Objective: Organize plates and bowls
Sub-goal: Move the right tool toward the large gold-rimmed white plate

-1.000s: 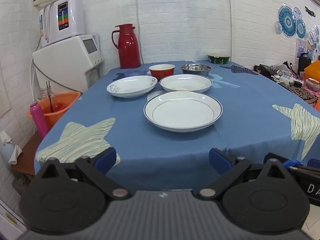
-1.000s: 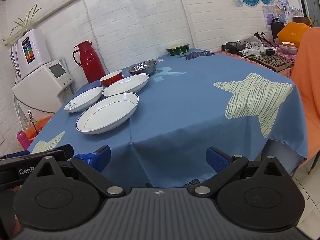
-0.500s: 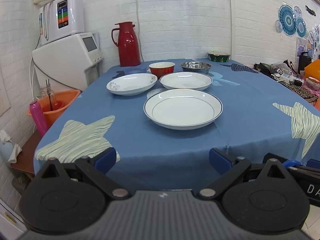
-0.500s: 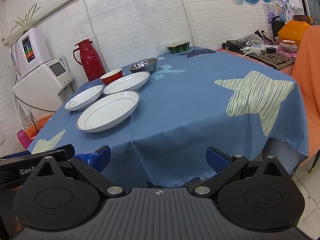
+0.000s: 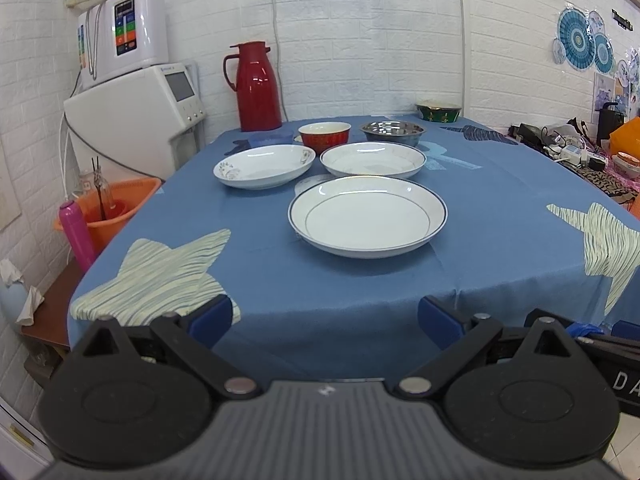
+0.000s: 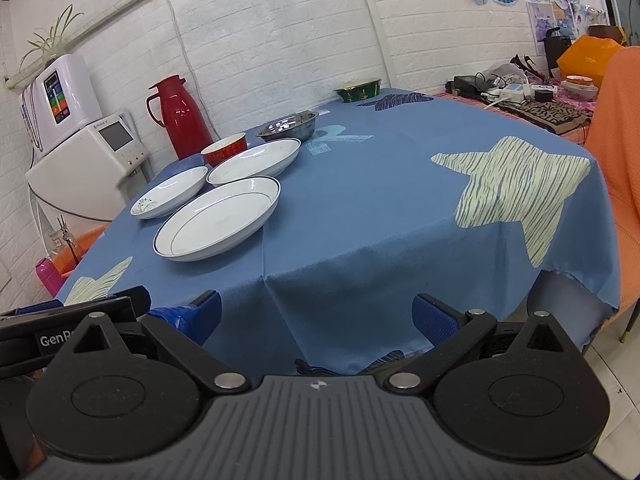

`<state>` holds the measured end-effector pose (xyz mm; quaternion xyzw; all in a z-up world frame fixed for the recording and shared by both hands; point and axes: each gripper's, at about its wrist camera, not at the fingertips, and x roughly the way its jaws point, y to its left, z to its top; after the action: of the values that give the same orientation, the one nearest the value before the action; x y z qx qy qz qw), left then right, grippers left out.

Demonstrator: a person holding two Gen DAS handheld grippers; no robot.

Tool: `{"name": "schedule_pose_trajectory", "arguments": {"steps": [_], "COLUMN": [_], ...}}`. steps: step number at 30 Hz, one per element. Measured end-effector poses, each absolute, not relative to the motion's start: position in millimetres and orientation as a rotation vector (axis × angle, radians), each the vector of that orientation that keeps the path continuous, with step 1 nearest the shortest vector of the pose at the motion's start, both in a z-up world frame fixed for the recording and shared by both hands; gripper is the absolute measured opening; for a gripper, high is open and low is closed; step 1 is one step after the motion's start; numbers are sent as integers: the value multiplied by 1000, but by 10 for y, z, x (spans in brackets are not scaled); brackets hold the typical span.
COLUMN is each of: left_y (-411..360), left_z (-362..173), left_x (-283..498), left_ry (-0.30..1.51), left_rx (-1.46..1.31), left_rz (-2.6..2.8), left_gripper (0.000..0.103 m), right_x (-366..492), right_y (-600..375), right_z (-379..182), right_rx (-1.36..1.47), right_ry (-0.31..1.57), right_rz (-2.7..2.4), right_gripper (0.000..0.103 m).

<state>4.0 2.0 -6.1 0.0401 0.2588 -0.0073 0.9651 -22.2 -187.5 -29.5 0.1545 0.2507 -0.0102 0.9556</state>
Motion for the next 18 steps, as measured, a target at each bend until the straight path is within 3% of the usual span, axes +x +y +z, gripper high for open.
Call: {"name": "schedule_pose_trajectory", "arguments": {"steps": [18], "left_y": [29], "left_z": [-88], "left_x": [75], "left_ry": [551], "left_rx": [95], "left_rz": [4], "left_gripper": [99], "right_x": [-187], "right_y": [-1854], "right_z": [-334], "right_rx": [321], "right_ry": [532], "right_rz": [-10], "right_gripper": [90]}}
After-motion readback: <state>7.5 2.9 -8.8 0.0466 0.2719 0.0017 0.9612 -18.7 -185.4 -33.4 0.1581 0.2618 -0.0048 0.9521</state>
